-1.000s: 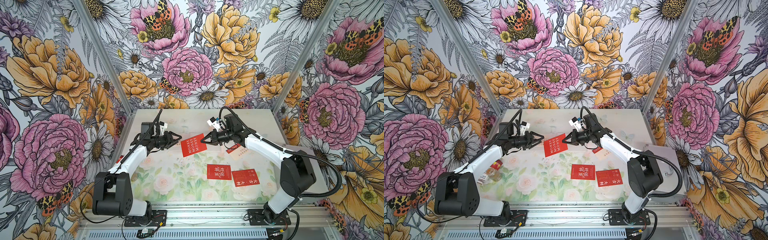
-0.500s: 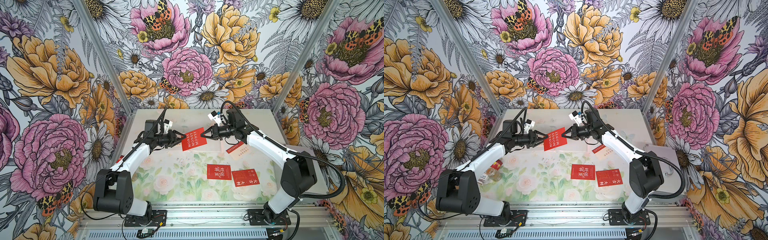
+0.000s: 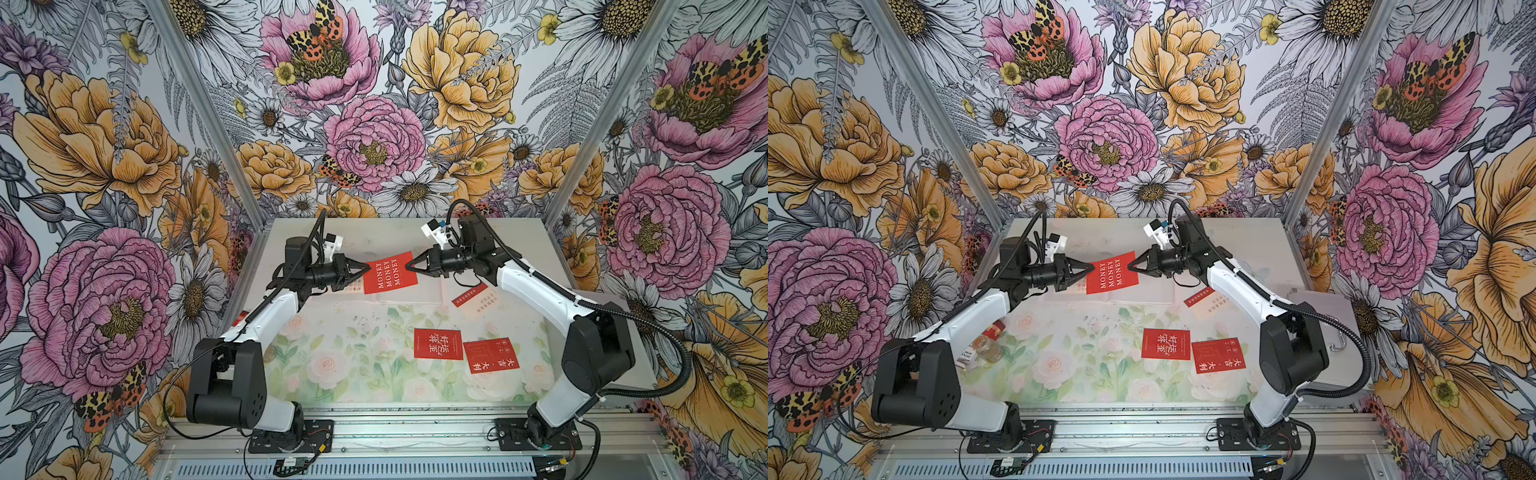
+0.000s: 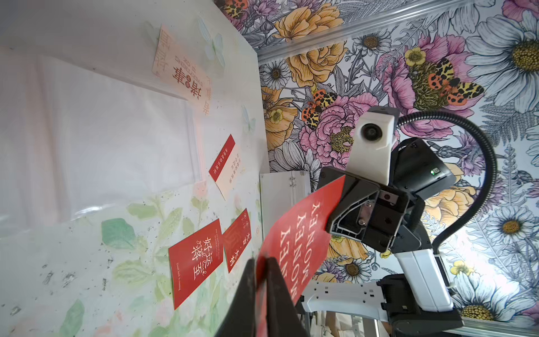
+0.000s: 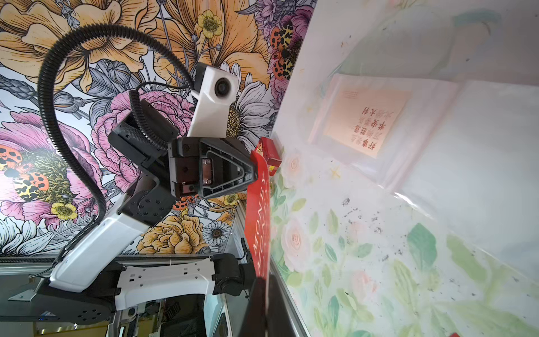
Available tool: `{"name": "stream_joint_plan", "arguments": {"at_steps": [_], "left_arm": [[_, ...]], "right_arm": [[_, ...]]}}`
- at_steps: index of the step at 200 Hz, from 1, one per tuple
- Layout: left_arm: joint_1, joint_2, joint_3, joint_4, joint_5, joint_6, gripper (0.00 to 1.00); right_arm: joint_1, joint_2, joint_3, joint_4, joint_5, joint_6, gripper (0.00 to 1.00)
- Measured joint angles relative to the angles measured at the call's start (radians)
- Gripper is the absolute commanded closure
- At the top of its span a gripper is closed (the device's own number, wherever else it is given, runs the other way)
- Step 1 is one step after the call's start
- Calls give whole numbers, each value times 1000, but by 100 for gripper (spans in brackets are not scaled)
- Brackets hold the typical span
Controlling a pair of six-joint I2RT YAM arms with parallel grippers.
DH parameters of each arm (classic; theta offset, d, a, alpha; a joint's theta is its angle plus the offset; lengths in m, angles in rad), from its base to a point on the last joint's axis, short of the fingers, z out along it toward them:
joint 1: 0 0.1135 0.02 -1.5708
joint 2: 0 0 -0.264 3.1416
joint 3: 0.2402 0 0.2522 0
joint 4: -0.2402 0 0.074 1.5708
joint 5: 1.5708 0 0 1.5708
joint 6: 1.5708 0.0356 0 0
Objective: Place the photos into the photo albums
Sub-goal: Pick up the photo at the center of the board, then insert the photo into the photo album.
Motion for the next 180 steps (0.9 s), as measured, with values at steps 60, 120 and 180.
{"name": "stream_joint_plan", "arguments": {"at_steps": [60, 120, 180], "left_arm": [[40, -1, 0, -57, -5, 40, 100], [187, 0, 3, -156, -48, 101, 100], [253, 61, 93, -227, -148, 166, 100]], "right_arm": [[-1, 9, -2, -2, 29, 0, 88], [-7, 11, -50, -14, 103, -3, 84], [-7, 13, -77, -71, 160, -38, 83]]}}
